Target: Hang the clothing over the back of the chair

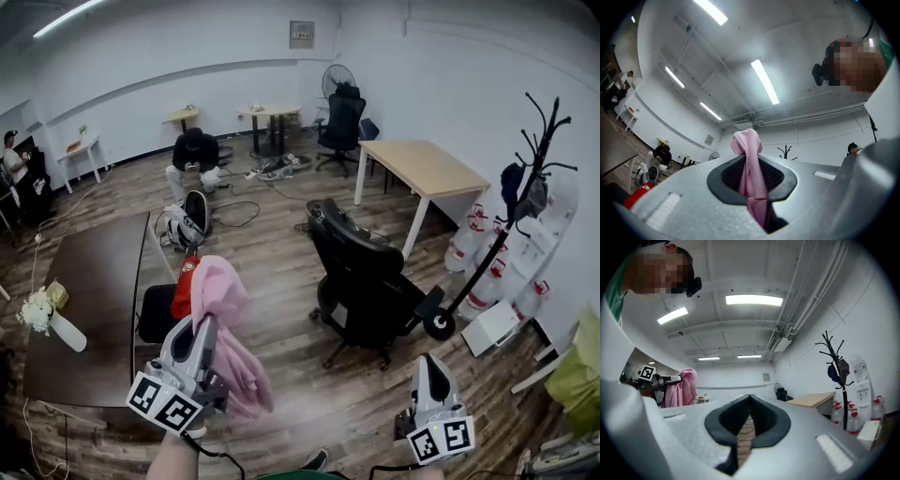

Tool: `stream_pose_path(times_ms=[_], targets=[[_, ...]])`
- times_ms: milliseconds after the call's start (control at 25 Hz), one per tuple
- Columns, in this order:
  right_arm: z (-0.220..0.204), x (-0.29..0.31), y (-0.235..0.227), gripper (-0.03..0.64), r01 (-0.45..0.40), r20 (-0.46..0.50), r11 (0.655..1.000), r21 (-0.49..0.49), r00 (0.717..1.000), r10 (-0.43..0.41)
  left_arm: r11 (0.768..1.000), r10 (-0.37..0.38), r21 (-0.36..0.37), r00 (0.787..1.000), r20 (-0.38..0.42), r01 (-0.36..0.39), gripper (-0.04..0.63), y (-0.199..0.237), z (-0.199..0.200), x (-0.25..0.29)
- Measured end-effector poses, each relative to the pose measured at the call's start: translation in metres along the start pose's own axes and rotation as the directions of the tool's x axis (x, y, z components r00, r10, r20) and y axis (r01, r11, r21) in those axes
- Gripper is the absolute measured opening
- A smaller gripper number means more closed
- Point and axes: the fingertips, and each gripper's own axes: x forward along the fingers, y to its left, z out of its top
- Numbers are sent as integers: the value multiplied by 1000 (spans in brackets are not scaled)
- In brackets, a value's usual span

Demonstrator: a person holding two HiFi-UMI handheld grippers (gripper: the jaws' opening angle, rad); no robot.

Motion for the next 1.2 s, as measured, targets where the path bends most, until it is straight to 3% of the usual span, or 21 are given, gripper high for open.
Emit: stream_pose_path(times_ms=[640,1200], targets=[[-7,60,-96,3,19,2,999,34,1000,-19,999,-22,34,999,39,21,43,-15,-17,114],[-25,123,-139,3,245,-16,970,11,970,-244,979,-205,5,977,52,205,43,27,-34,240]])
